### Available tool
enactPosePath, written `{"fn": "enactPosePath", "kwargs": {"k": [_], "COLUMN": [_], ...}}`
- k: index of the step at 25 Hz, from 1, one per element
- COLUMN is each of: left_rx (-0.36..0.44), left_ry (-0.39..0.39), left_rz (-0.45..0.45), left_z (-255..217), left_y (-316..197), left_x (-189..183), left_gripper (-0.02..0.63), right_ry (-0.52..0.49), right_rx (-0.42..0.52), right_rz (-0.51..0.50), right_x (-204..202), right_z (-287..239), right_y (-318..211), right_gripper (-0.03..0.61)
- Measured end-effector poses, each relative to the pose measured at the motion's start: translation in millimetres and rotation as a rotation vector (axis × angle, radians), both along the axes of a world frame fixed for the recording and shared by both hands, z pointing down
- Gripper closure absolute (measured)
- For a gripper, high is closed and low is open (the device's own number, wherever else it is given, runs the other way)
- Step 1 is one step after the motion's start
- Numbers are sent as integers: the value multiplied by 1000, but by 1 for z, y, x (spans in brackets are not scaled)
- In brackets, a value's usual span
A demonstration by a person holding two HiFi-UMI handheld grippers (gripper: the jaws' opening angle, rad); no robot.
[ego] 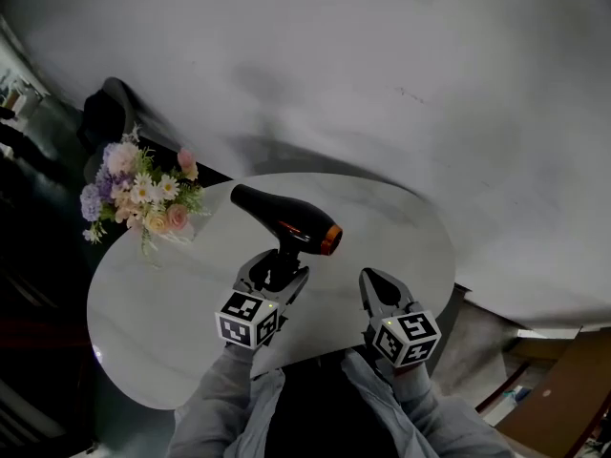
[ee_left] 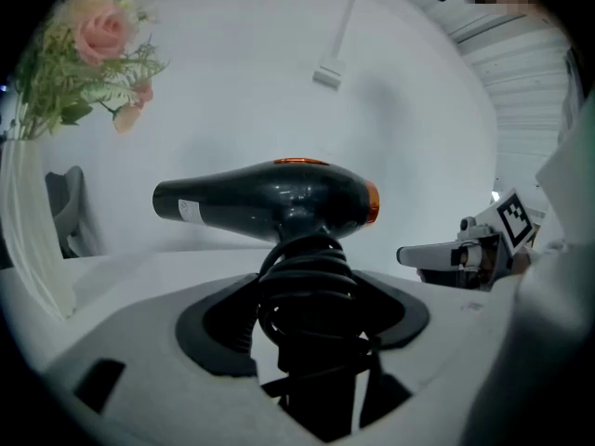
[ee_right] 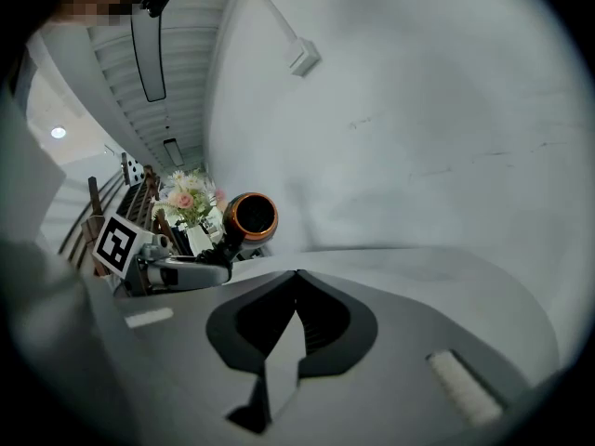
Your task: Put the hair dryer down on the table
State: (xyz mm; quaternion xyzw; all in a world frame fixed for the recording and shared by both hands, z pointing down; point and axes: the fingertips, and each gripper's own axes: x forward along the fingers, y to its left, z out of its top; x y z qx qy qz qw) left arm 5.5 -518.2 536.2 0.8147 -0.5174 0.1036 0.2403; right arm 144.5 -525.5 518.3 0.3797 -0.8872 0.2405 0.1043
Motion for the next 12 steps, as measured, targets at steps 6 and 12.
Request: {"fn": "enactPosePath", "kwargs": {"k": [6,12], "left_rx": [-68,-129], "left_ry": [-16,-64], "left_rz": [-58,-90], "left_z": [33,74], "left_y": [-36,-77], "left_x": [-7,-17], "left_gripper": [305,305], "right_ry": [-10,27], "right_rx": [-64,-117], "right_rz": [-19,-50], "right_x": [-3,-9], "right_z": [21,49], "right_y": [-33,-60], "right_gripper": [569,569]}}
